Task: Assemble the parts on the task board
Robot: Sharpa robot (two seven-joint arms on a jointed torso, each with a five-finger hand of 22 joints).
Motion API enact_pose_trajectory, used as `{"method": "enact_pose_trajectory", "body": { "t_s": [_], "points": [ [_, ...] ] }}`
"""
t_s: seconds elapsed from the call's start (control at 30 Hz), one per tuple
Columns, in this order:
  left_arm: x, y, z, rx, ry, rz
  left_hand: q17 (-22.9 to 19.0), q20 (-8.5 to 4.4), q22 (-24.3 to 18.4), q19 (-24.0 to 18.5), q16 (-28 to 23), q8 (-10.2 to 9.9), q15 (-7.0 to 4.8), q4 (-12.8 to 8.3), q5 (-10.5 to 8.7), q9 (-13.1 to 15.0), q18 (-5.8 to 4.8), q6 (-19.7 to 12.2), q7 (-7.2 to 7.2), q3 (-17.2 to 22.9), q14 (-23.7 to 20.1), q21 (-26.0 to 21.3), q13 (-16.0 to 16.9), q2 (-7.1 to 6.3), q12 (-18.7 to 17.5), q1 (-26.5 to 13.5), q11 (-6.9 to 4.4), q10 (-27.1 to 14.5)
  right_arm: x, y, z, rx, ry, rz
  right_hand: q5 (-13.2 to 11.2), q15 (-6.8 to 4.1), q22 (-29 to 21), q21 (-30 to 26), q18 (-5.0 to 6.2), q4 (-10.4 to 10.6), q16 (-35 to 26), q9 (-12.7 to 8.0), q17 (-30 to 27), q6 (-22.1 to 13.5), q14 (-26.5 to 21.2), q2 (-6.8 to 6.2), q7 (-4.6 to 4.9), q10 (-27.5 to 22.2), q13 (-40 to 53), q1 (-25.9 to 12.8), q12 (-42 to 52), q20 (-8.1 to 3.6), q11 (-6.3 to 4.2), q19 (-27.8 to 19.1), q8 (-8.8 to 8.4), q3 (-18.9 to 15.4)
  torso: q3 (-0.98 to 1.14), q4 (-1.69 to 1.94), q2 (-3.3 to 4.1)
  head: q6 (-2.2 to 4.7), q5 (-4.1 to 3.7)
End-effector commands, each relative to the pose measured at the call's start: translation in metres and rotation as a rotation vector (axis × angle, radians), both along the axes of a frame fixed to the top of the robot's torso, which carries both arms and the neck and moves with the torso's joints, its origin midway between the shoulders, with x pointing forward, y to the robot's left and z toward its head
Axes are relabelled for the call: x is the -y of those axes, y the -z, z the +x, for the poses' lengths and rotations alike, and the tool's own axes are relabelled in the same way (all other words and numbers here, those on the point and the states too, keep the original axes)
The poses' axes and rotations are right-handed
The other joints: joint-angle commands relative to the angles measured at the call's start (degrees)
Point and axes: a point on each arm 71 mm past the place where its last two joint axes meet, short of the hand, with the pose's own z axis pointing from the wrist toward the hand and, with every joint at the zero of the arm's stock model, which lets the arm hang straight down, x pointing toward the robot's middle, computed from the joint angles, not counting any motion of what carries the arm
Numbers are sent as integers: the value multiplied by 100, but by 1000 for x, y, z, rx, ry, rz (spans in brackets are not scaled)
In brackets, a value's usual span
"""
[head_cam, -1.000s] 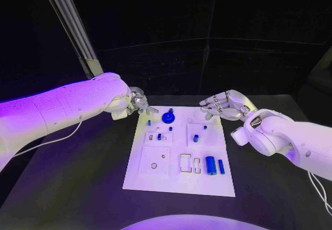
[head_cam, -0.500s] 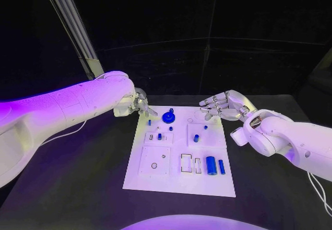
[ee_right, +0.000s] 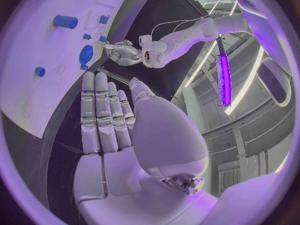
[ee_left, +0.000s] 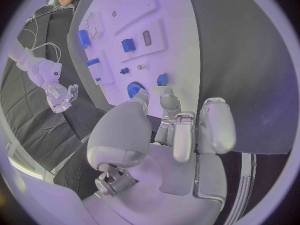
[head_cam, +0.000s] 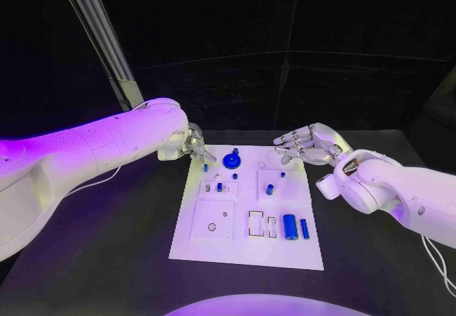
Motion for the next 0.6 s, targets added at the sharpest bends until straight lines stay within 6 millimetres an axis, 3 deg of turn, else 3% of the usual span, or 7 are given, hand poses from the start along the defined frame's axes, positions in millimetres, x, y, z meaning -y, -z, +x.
{"method": "enact_pose_trajectory", "body": {
  "t_s": [0.03,0.6],
  "points": [
    [1,2,-1,-27,23,16,1510,-23,12,37,35,36,-30,-11,-11,0,36,54,0,-31,595,40,15,41,35,49,-9,59,-1,-2,0,7,-6,8,20,-2,-10,-24,16,2,-27,3,-8,-41,-27,19,9,-44,-9,-21,21,26,-12,-25,-20,15,-1,3,-1,-5,4],
    [-3,9,-1,-52,20,20,1510,-48,50,49,35,99,-56,-68,-9,9,29,126,-34,3,595,62,56,148,72,239,-41,107,-1,-2,0,7,-7,9,30,-3,-14,-31,18,-6,-32,4,-8,-41,-25,23,8,-46,-15,-10,25,25,-14,-20,-18,23,2,7,-2,-23,3]
  ]
}}
